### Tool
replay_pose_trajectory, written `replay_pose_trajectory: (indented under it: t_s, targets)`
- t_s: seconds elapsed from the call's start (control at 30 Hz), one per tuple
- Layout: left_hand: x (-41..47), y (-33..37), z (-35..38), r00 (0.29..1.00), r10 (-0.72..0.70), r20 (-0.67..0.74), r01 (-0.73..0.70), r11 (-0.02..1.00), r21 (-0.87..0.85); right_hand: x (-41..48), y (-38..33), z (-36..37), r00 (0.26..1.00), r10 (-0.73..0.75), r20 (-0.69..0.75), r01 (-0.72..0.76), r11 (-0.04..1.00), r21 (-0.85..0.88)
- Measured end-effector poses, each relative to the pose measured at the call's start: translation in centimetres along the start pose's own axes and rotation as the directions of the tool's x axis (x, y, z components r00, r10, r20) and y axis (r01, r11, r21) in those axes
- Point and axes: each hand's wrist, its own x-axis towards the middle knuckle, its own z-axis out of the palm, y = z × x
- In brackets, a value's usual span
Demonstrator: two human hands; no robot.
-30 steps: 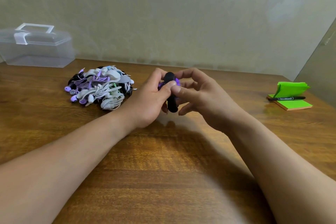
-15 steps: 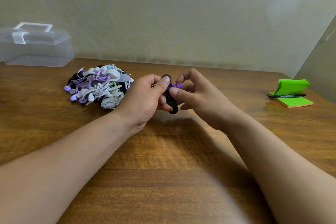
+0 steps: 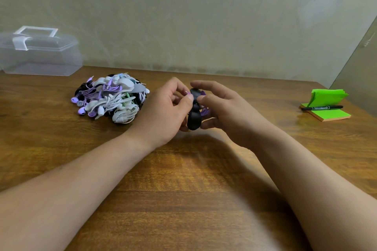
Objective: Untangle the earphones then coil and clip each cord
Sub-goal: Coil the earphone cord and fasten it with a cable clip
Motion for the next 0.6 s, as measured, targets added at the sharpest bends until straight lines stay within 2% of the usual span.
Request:
replay_pose_trajectory:
  t_s: [0.2,0.37,0.5,0.6]
  targets:
    - [-0.1,-0.3,0.0,0.999,0.037,0.009,-0.038,0.996,0.083,0.0,-0.2,-0.5,0.996,0.077,0.054,-0.081,0.994,0.079]
    - [0.1,0.2,0.3,0.993,-0.087,-0.078,0.076,0.988,-0.138,0.6,0.4,-0.5,0.992,0.117,-0.050,-0.099,0.956,0.278]
    - [0.0,-0.6,0.0,0.995,0.088,-0.045,-0.086,0.995,0.045,0.5,0.4,-0.6,0.994,0.070,-0.085,-0.052,0.978,0.202]
    - [0.3,-1.2,0.0,0.992,0.106,-0.075,-0.103,0.994,0.045,0.4,0.3,-0.6,0.992,0.032,-0.122,-0.014,0.989,0.150]
